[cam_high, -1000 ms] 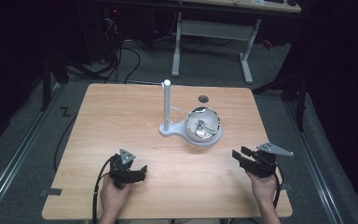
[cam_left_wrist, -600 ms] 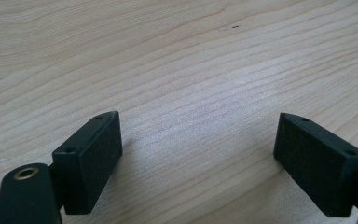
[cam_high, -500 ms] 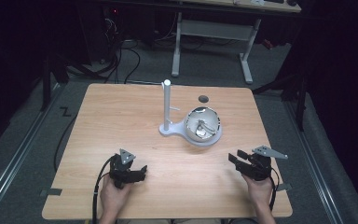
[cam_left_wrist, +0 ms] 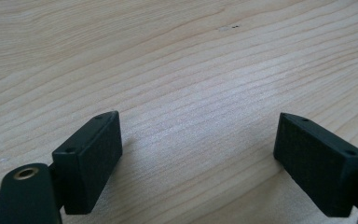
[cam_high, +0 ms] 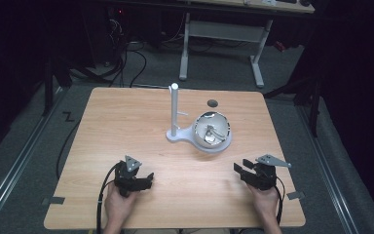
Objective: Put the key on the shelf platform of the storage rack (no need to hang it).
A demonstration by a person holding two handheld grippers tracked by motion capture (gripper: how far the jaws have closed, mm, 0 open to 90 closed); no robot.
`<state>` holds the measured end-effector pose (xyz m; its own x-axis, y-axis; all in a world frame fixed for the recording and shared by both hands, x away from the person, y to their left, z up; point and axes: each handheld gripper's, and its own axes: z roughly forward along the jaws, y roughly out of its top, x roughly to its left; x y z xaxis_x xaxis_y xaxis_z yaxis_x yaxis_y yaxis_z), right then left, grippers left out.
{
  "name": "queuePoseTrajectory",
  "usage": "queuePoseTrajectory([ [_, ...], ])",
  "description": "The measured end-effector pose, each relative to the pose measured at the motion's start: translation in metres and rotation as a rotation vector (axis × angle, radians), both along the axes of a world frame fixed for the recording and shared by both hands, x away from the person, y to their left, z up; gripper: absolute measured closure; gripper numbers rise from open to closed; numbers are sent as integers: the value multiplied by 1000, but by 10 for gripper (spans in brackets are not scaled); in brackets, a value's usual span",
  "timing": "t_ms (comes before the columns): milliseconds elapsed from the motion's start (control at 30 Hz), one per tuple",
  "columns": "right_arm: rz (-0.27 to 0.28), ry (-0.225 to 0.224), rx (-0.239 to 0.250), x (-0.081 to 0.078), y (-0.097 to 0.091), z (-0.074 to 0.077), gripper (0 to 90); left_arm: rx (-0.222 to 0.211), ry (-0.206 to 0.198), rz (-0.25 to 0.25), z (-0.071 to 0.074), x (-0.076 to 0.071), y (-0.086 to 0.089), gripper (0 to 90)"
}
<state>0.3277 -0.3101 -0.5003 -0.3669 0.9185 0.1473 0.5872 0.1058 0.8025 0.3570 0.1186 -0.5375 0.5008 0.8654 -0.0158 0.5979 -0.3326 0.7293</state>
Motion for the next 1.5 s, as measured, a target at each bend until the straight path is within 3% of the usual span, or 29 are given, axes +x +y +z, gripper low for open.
queuePoseTrajectory([
  [667,19,28,-68,3,17,-17,526,0,0,0,0,0,0,156],
  [967,14,38,-161,4,25,-27,526,0,0,0,0,0,0,156],
  [1500,28,49,-197,7,31,-31,503,1,-1,0,0,0,0,157],
])
